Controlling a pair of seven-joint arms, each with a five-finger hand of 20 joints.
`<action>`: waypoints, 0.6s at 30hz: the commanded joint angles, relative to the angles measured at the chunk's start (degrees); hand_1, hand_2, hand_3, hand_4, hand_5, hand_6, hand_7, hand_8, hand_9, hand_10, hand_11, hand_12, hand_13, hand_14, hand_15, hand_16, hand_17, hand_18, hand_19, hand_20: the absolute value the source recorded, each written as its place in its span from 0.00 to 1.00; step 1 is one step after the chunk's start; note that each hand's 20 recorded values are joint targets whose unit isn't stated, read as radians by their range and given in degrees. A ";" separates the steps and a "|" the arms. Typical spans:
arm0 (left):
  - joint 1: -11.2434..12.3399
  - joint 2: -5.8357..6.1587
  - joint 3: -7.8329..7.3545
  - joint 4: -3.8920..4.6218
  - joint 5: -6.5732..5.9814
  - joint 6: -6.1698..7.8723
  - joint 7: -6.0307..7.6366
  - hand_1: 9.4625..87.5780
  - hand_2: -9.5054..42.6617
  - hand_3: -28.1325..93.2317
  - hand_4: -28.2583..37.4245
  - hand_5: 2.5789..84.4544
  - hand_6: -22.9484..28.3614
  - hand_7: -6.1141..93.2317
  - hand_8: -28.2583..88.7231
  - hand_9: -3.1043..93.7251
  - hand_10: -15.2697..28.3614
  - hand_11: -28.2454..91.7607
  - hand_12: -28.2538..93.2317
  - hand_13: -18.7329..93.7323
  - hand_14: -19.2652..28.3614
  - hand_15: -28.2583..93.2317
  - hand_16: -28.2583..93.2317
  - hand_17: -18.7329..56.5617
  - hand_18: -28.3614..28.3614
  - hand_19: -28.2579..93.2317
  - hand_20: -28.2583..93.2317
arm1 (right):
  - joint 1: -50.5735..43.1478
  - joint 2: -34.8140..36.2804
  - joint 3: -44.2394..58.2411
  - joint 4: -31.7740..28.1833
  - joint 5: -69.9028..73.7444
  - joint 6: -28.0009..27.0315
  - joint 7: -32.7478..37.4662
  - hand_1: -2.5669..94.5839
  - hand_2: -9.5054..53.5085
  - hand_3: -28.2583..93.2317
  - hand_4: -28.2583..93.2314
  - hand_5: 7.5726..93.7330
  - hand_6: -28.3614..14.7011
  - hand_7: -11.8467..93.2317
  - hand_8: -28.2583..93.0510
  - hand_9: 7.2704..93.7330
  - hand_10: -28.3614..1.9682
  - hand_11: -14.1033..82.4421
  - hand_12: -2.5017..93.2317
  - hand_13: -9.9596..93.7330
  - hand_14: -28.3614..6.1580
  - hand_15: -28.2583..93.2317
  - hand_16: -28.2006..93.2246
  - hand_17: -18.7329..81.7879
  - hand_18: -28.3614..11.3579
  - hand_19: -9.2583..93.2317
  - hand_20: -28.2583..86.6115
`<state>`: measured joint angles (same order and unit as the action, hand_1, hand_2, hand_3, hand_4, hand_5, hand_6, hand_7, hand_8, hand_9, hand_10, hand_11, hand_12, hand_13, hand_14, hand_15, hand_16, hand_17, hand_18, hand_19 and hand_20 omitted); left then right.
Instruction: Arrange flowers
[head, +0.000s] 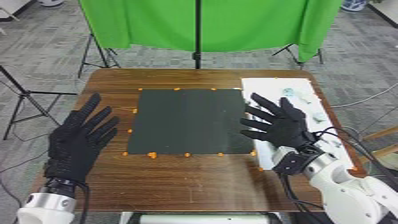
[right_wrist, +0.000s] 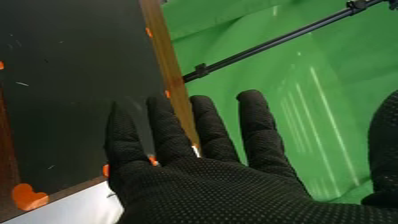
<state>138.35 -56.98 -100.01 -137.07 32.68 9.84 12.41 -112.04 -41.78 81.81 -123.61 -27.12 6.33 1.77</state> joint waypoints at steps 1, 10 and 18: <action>0.25 -0.64 0.12 0.24 0.36 -0.22 -0.82 0.13 0.31 0.83 0.00 0.27 0.51 0.19 0.16 0.24 0.69 0.34 0.35 0.26 0.83 0.38 0.27 0.00 0.88 0.41 0.36 | -0.11 0.05 0.04 -0.51 -0.13 0.48 0.05 0.12 0.14 0.85 0.00 0.17 0.65 0.25 0.15 0.20 0.46 0.14 0.25 0.30 0.26 0.22 0.54 0.10 0.02 0.48 0.31; 0.16 -0.71 0.20 0.30 0.25 -0.19 -0.88 0.13 0.30 0.83 0.00 0.28 0.51 0.19 0.16 0.26 0.71 0.35 0.35 0.28 0.86 0.43 0.25 0.00 0.90 0.47 0.36 | 0.18 1.07 -0.68 -0.72 -0.31 2.35 -1.18 0.12 0.14 0.85 0.00 0.19 0.64 0.26 0.14 0.23 0.47 0.16 0.24 0.33 0.26 0.28 0.52 0.11 0.02 0.49 0.32; 0.69 -0.85 -0.26 -0.04 0.42 0.12 -0.73 0.14 0.30 0.84 0.00 0.28 0.51 0.19 0.16 0.26 0.71 0.35 0.34 0.28 0.86 0.43 0.24 0.00 0.89 0.50 0.34 | -2.89 0.85 4.49 -2.20 -8.43 0.58 1.92 0.14 0.13 0.85 0.00 0.26 0.61 0.29 0.13 0.32 0.45 0.24 0.19 0.39 0.27 0.38 0.42 0.19 0.08 0.55 0.36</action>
<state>138.25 -57.28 -100.01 -137.09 32.76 9.77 12.14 -111.65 -40.77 81.17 -124.00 -28.65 9.09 1.33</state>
